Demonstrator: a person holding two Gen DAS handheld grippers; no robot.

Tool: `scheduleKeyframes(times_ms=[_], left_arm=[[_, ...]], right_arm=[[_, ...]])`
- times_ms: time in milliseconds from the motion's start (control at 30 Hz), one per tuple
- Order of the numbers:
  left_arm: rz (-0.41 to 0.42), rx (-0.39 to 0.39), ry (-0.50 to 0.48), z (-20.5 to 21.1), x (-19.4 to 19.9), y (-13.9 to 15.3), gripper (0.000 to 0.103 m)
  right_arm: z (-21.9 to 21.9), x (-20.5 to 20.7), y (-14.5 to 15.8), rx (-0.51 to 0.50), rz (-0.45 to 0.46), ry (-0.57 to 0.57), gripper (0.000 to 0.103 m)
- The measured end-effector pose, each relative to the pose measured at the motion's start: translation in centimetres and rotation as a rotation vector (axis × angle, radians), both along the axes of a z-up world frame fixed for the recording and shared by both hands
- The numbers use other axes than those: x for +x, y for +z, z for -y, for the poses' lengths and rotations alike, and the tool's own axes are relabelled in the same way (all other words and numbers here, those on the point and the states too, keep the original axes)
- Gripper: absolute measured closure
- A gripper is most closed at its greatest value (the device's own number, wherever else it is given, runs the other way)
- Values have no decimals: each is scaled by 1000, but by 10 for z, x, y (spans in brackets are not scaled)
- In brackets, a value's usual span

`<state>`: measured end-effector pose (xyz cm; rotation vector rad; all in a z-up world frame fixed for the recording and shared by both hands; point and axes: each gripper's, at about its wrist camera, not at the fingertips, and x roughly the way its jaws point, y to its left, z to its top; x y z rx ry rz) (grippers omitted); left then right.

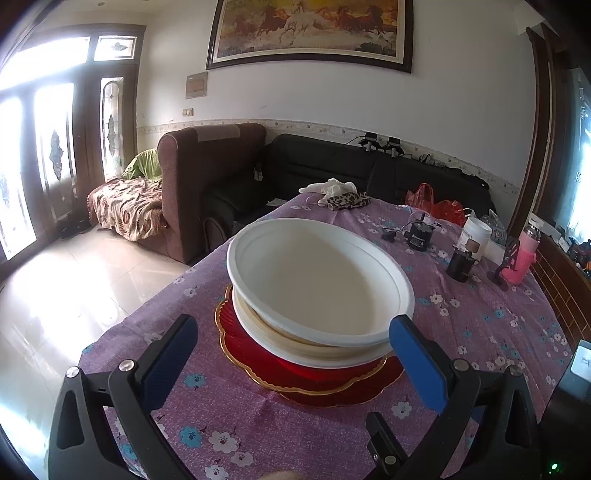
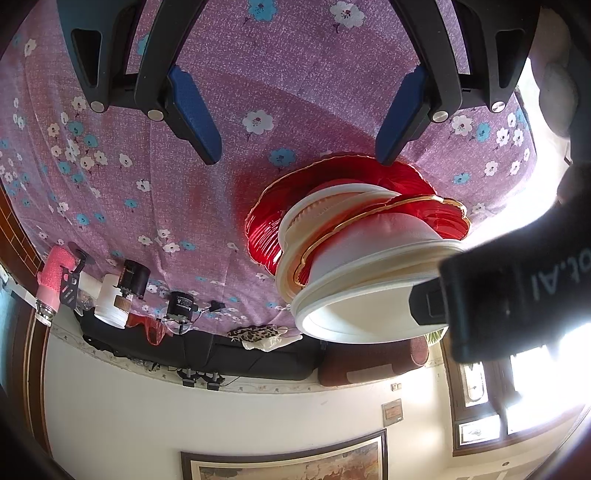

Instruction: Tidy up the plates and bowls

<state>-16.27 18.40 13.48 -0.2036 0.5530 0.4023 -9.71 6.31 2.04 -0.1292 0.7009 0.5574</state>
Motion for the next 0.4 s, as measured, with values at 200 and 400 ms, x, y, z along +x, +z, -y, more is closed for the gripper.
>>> scheduleKeyframes(times_ms=[200, 400], left_arm=[[18, 19, 28, 4, -6, 6, 0], [7, 32, 31, 14, -5, 9, 0]], right_arm=[[7, -4, 1, 12, 5, 4, 14], [22, -2, 2, 39, 0, -13, 14]])
